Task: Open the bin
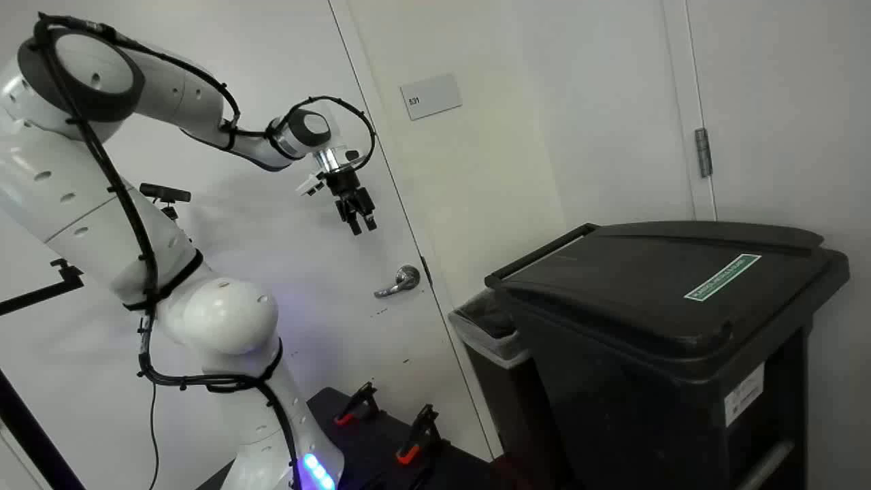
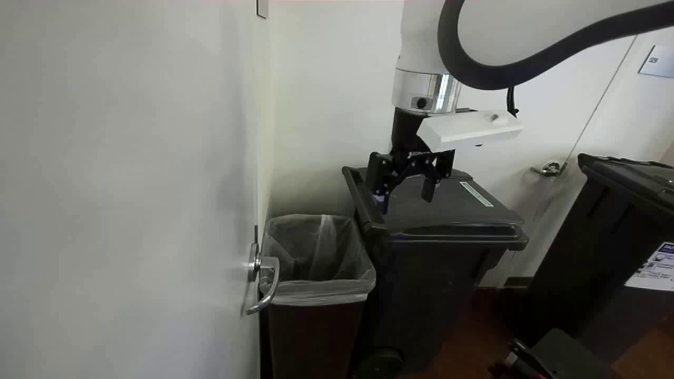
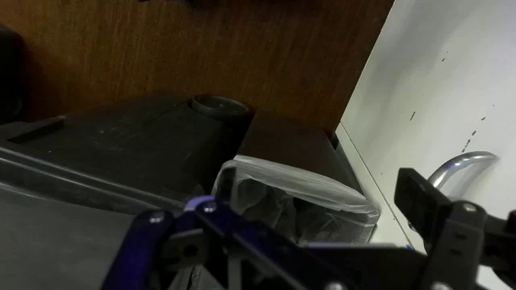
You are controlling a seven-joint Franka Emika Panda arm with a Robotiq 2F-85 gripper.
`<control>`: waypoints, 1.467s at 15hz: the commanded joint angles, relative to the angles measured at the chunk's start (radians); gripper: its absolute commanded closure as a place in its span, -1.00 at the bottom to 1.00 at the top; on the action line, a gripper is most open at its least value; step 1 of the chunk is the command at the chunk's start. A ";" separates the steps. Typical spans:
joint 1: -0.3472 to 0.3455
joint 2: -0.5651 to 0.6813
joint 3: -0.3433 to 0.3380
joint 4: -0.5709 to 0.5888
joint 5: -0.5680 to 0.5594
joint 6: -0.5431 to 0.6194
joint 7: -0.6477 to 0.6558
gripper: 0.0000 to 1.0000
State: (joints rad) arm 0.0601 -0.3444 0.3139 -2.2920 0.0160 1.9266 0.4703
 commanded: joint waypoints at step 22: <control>-0.087 -0.200 -0.230 -0.221 0.075 0.285 0.028 -1.00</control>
State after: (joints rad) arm 0.0131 -0.4593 0.1209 -2.3975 0.0481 2.1093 0.4774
